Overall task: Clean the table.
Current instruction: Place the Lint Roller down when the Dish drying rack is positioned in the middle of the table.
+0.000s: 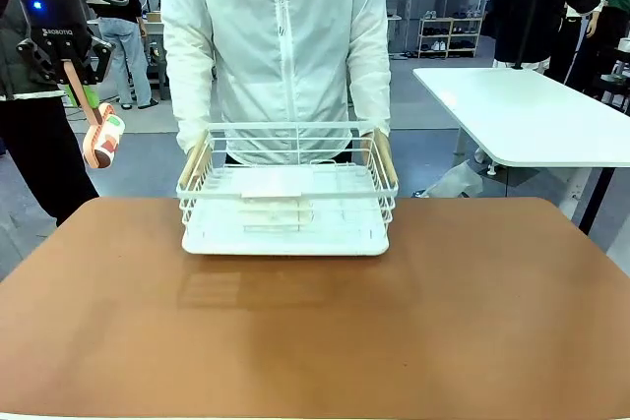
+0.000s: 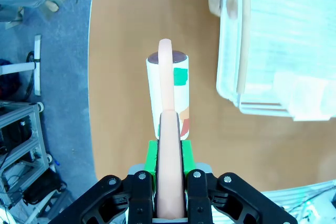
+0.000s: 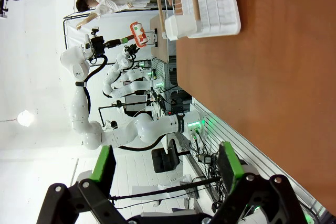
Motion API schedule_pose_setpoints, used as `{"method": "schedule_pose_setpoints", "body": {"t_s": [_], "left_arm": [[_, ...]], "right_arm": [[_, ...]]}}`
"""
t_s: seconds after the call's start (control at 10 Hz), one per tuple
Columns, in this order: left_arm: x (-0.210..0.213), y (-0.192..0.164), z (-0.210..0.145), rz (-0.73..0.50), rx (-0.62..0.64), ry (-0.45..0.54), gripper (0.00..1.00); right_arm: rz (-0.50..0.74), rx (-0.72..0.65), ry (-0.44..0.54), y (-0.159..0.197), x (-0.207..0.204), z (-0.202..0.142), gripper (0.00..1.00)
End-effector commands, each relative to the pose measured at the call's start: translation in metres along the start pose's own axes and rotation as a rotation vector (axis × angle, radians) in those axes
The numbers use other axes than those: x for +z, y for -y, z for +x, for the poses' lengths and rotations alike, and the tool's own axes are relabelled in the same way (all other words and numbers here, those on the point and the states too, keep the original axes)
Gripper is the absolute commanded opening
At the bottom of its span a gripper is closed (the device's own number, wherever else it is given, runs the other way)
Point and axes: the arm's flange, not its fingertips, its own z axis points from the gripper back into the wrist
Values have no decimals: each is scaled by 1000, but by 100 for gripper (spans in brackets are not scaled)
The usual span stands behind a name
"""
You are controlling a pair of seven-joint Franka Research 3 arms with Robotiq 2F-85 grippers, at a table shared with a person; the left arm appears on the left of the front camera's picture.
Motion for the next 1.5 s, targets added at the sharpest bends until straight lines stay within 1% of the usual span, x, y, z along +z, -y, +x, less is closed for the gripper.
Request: {"method": "schedule_pose_setpoints", "body": {"t_s": [0.0,1.4], "left_arm": [[3,-2,1,5,1,6,21],[3,-2,1,5,1,6,21]], "right_arm": [[0,4,1,-2,0,-1,100],[0,4,1,-2,0,-1,100]]}}
